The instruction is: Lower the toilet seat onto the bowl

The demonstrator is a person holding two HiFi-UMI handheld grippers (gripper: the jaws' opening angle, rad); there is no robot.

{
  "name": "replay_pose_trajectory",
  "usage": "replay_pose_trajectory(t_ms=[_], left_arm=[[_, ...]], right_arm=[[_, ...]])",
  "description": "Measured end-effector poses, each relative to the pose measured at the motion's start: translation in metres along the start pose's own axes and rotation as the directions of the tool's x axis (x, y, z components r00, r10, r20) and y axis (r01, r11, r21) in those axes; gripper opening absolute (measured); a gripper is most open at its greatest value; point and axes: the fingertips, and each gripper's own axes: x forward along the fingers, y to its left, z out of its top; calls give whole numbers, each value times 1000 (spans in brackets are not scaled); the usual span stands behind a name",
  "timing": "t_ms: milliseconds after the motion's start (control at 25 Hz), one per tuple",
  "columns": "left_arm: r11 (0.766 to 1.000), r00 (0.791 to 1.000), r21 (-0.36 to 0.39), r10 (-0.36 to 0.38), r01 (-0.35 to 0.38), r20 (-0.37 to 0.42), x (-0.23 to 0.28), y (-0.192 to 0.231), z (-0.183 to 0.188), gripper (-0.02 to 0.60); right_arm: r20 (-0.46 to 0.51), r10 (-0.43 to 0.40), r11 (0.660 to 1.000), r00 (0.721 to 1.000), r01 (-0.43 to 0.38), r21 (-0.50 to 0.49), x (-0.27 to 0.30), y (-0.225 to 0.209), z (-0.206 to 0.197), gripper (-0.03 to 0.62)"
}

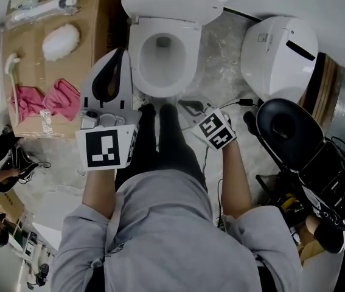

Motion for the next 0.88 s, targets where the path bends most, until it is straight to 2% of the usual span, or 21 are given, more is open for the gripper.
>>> replay_pose_trajectory(t_ms=[160,320,640,880], left_arm=[[1000,1000,9,3,-3,3,-2,-3,12,0],[1000,1000,11,3,-3,9,-7,-1,21,-2],[1000,999,28,-4,2,55,-6,-8,52,0],[999,997,45,-14,10,79,-9,-13,71,0]], right_arm=[[34,23,1000,999,-22,-22,-17,4,19,0],[148,11,1000,989,-10,-6,-39,3,57,0],[334,30,999,942,-23,-26,-93,2,126,0],[429,37,999,903,-26,-31,-131,5,163,0]])
